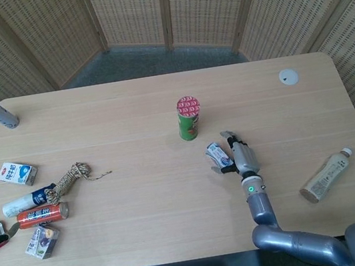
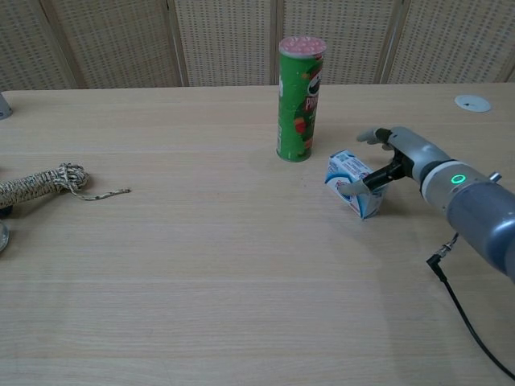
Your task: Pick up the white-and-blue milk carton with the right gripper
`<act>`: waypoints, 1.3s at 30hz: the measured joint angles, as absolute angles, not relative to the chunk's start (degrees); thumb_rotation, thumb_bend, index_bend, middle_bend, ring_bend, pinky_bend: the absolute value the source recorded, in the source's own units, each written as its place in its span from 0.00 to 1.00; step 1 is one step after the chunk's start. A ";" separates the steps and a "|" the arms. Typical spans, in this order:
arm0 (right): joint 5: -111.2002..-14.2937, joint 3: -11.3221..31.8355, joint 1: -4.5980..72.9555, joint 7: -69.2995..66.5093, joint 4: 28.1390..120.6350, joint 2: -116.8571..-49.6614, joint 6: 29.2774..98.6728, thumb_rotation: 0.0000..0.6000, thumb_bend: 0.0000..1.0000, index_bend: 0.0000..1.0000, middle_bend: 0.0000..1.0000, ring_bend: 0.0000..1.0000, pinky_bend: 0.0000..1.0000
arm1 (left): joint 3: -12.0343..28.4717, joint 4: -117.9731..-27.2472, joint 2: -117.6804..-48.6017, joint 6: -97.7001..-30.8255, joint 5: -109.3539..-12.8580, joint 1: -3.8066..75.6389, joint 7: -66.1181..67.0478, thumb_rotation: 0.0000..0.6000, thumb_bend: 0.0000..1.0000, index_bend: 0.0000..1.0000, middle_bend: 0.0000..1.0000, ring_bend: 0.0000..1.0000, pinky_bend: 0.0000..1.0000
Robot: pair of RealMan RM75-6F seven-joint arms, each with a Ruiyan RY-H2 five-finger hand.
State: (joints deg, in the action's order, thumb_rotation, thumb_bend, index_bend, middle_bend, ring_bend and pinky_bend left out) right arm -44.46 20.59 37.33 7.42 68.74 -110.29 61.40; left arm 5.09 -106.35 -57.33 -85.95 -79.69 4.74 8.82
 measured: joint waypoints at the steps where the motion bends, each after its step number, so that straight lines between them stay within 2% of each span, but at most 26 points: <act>1: -44.73 20.59 37.35 7.33 67.86 -110.88 61.61 1.00 0.00 0.32 0.25 0.07 0.28 | 5.17 -106.35 -57.29 -86.08 -79.66 4.72 8.73 1.00 0.00 0.00 0.00 0.00 0.00; 6: -46.01 20.23 37.34 6.99 62.93 -113.44 61.47 1.00 0.00 0.49 0.42 0.23 0.43 | 5.26 -106.32 -57.05 -86.00 -79.49 4.70 8.23 1.00 0.00 0.00 0.00 0.00 0.00; 12: -48.65 20.47 36.99 5.20 59.26 -115.57 61.77 1.00 0.00 0.64 0.58 0.37 0.56 | 5.23 -106.35 -57.04 -85.93 -79.56 4.75 8.11 1.00 0.00 0.00 0.00 0.00 0.00; 20: -52.78 20.84 35.29 2.98 61.69 -114.07 64.43 1.00 0.00 0.66 0.60 0.40 0.57 | 5.06 -106.45 -57.05 -85.78 -79.82 4.80 8.02 1.00 0.00 0.00 0.00 0.00 0.00; 29: -56.53 20.68 31.60 3.26 76.55 -105.70 68.44 1.00 0.00 0.64 0.59 0.40 0.57 | 4.71 -106.81 -56.71 -85.34 -80.37 4.88 7.35 1.00 0.00 0.00 0.00 0.00 0.00; 39: -59.86 22.72 27.56 7.40 102.21 -88.60 72.62 1.00 0.00 0.64 0.59 0.40 0.57 | 3.95 -107.45 -56.74 -85.08 -81.87 4.95 7.38 1.00 0.00 0.00 0.00 0.00 0.00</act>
State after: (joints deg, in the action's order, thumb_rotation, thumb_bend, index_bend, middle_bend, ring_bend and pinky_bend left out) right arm -59.86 22.72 27.56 7.40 102.21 -88.60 72.62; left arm 3.95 -107.45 -56.74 -85.08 -81.87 4.95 7.38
